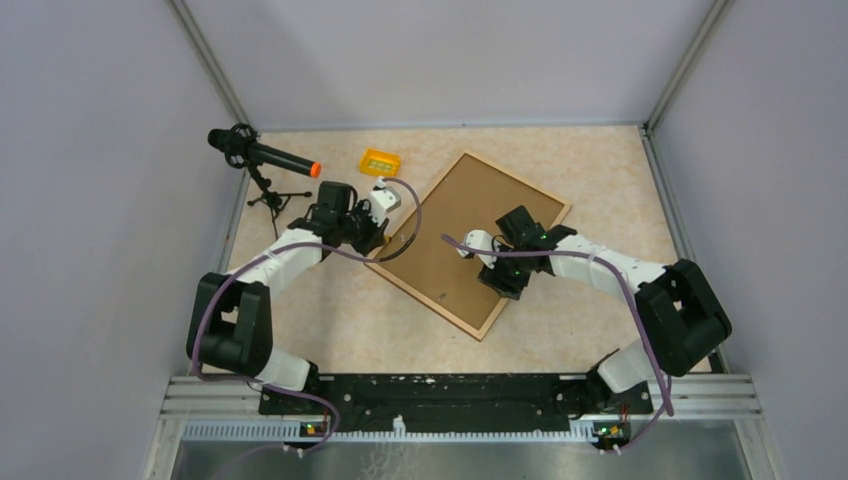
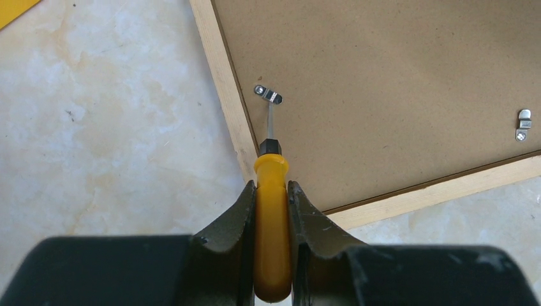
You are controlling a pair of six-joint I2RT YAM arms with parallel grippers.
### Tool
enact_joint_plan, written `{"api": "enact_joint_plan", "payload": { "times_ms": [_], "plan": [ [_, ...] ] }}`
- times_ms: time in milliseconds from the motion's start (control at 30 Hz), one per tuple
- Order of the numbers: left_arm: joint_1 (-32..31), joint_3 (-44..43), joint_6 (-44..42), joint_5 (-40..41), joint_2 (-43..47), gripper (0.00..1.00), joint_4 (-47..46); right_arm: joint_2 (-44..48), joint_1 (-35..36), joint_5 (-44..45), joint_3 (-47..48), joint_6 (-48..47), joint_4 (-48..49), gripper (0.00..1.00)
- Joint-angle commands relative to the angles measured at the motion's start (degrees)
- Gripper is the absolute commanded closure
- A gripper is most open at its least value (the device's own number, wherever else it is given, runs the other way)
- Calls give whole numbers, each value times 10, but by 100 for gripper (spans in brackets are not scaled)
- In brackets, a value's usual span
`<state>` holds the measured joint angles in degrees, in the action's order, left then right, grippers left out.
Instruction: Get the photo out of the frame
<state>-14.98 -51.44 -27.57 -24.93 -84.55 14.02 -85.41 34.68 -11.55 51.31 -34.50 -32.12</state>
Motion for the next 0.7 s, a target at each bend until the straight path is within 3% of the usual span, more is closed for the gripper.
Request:
{"api": "enact_joint_plan", "payload": {
  "times_ms": [0, 267, 667],
  "plan": [
    [-17, -4, -8, -57, -10, 100, 30, -1, -5, 2, 1, -4, 14, 45],
    [-18, -2, -11, -48, 1, 100, 42, -2, -6, -1, 3, -5, 13, 46],
    [-15, 7, -15, 40, 27, 100, 42, 1, -9, -4, 7, -5, 9, 46]
  ]
}}
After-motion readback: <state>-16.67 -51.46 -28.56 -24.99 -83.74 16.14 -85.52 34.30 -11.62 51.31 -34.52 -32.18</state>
